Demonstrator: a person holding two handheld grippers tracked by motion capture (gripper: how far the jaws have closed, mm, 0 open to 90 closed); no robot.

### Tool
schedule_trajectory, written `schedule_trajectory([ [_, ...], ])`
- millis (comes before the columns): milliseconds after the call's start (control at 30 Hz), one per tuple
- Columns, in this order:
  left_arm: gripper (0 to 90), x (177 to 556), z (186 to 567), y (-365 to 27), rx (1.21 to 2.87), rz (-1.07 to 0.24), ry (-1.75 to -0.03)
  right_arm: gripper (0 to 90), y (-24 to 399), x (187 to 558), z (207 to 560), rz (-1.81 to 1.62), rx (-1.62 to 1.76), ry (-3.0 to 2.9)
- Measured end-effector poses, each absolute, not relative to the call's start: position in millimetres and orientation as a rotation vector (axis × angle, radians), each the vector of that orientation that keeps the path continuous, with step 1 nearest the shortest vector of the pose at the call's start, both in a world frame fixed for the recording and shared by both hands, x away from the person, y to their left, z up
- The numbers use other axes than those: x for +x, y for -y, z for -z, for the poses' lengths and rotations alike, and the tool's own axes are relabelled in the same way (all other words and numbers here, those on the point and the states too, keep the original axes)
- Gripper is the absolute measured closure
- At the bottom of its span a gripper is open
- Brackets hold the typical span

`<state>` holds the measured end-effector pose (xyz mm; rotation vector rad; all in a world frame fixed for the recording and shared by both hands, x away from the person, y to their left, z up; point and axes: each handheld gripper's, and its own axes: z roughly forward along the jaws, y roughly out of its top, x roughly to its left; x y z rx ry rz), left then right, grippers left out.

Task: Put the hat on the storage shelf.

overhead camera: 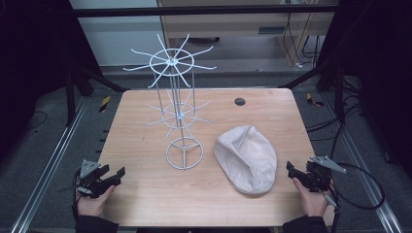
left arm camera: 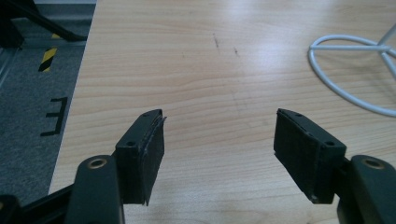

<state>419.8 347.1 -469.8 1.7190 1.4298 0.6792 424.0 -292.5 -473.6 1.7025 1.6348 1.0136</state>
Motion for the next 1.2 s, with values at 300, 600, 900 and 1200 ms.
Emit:
schedule_trajectory([
  [300, 33.6, 418, 469, -344, 1.728, -0.66, -1.406, 26.2, 282, 415, 462, -1.076, 1.663, -1.665],
  [600, 33.5, 417, 468, -340, 1.751, -0.646, -1.389, 28.7, 270, 411, 450, -1.129, 1.613, -1.698],
  [900, 33.5, 419, 470, -339, 1.763, -0.63, -1.382, 29.2, 253, 409, 437, -1.096, 1.527, -1.762],
  [1200, 33.5, 419, 471, -337, 1.78, -0.63, -1.381, 31.2, 247, 406, 420, -1.124, 1.471, -1.8],
])
